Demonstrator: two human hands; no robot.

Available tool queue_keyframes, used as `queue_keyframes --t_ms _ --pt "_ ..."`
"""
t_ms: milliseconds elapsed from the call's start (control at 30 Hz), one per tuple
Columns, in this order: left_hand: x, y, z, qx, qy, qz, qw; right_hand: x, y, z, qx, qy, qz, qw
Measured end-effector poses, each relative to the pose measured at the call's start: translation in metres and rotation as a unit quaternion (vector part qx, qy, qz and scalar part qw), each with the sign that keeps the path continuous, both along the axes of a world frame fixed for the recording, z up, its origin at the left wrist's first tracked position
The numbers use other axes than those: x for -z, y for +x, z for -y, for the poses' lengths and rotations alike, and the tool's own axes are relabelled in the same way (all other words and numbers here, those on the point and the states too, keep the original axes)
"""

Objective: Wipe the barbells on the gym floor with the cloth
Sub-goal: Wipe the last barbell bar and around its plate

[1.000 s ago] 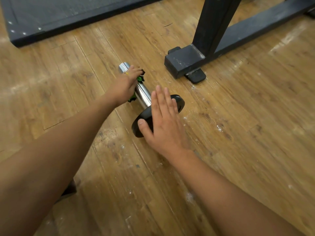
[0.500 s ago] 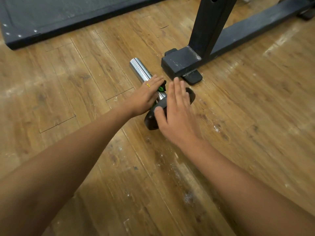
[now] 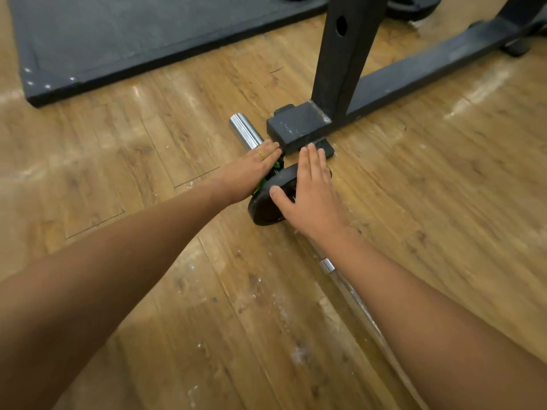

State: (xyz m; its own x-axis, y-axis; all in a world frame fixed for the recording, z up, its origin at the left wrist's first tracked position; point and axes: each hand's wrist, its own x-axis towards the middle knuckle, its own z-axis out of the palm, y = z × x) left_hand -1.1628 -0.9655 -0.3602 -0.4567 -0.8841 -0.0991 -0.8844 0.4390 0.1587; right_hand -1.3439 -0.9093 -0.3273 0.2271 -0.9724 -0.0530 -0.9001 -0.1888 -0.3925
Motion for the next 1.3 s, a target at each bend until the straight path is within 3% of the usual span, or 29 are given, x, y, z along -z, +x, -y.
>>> queue_keyframes --t_ms 267,467,900,1300 --pt "-0.043 0.009 -0.047 -0.107 0.000 0.113 0.988 -0.015 -0.004 0.002 -0.011 0.049 -0.016 0.999" --pt "-0.082 0.021 -0.119 -0.135 -0.010 0.193 0.972 -0.055 0.001 -0.028 -0.083 0.029 -0.064 0.994" --pt "-0.249 0.011 -0.272 -0.239 0.024 0.075 0.968 -0.217 0.017 -0.129 -0.209 0.054 -0.069 0.974" --pt "-0.376 0.017 -0.380 -0.329 0.018 0.049 0.943 -0.329 0.061 -0.203 -0.257 0.117 -0.018 0.959"
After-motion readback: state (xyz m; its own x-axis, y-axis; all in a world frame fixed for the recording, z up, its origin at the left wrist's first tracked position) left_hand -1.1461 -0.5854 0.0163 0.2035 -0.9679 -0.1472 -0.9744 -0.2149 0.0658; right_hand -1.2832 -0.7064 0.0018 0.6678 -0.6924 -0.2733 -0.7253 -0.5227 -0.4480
